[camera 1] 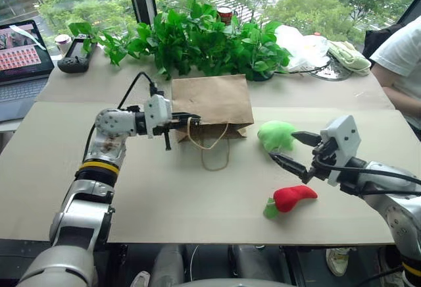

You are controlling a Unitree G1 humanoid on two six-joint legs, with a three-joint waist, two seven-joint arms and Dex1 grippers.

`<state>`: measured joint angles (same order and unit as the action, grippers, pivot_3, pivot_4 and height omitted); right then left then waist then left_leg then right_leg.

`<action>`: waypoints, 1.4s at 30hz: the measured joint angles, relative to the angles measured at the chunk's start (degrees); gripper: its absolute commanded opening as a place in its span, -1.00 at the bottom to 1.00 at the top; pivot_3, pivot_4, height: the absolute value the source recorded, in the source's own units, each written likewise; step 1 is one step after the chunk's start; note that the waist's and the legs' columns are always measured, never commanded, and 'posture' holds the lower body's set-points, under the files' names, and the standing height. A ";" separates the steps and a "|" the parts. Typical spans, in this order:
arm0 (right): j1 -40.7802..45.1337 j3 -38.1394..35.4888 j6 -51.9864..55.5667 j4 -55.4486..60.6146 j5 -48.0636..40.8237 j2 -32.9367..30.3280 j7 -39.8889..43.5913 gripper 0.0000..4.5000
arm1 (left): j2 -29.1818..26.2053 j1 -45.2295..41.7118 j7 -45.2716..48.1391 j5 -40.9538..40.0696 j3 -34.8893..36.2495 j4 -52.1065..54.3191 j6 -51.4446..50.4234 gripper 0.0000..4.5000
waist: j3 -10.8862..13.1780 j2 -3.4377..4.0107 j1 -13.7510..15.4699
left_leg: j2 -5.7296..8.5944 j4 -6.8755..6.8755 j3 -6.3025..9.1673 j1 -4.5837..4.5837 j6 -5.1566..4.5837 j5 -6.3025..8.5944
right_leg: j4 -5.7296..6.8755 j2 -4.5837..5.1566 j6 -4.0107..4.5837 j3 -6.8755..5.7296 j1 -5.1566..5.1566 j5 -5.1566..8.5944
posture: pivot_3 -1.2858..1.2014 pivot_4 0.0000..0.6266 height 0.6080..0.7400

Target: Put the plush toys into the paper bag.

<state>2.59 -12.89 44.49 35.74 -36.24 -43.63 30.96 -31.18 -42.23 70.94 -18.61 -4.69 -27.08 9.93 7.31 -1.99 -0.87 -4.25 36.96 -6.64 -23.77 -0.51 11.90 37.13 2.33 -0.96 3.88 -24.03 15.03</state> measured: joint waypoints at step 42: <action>21.69 25.90 -7.33 -34.30 27.39 33.71 -18.68 -1.00 | 2.88 1.08 -6.45 -6.22 5.10 15.27 -25.41 -1.00 | -0.02 0.04 -0.12 | 0.17 -0.01 0.11 -0.24 0.01 -0.09 | 0.01 -0.03 0.00 0.01 -0.08 0.00 | 0.03 -0.52 1.00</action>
<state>24.28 13.02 37.16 1.44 -8.85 -9.92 12.29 -28.30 -41.16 64.48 -24.83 0.41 -11.81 -15.48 7.28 -1.94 -0.98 -4.08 36.95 -6.53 -24.01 -0.50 11.81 37.14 2.29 -0.96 3.89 -24.11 15.03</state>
